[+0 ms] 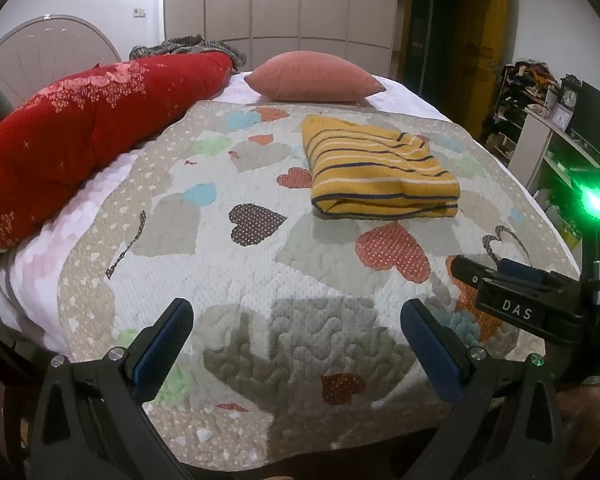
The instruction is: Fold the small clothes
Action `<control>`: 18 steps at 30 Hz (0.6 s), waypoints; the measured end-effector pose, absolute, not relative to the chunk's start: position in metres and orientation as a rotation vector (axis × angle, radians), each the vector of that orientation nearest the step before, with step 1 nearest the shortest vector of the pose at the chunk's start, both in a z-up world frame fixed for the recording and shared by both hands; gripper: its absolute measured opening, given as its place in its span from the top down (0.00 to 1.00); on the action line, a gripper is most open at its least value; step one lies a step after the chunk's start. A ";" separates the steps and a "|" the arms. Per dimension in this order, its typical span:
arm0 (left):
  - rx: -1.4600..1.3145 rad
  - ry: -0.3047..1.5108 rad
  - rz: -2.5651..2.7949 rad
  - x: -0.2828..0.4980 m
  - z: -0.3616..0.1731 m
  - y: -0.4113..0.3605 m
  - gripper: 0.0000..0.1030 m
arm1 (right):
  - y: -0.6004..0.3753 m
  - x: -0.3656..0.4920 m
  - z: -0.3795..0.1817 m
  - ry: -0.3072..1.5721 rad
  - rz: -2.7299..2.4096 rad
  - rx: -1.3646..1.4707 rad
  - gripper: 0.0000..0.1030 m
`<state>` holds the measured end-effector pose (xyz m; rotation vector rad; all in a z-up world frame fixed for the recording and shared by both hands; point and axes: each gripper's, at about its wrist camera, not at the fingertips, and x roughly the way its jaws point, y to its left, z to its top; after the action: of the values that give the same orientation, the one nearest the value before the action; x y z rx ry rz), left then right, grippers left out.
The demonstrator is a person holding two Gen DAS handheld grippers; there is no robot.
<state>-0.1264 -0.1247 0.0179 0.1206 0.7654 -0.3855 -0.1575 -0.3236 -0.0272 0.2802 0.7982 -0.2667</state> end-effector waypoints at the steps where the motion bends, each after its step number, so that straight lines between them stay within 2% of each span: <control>1: 0.120 0.770 -0.385 -0.126 0.017 -0.125 0.00 | -0.323 -0.157 -0.027 0.800 -0.267 0.276 0.22; 18: 0.093 0.832 -0.389 -0.121 0.006 -0.122 0.00 | -0.316 -0.157 -0.027 0.800 -0.266 0.247 0.20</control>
<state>-0.1207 -0.1222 0.0055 0.0927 0.8318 -0.3891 -0.1569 -0.3163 -0.0268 0.2470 0.8003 -0.2655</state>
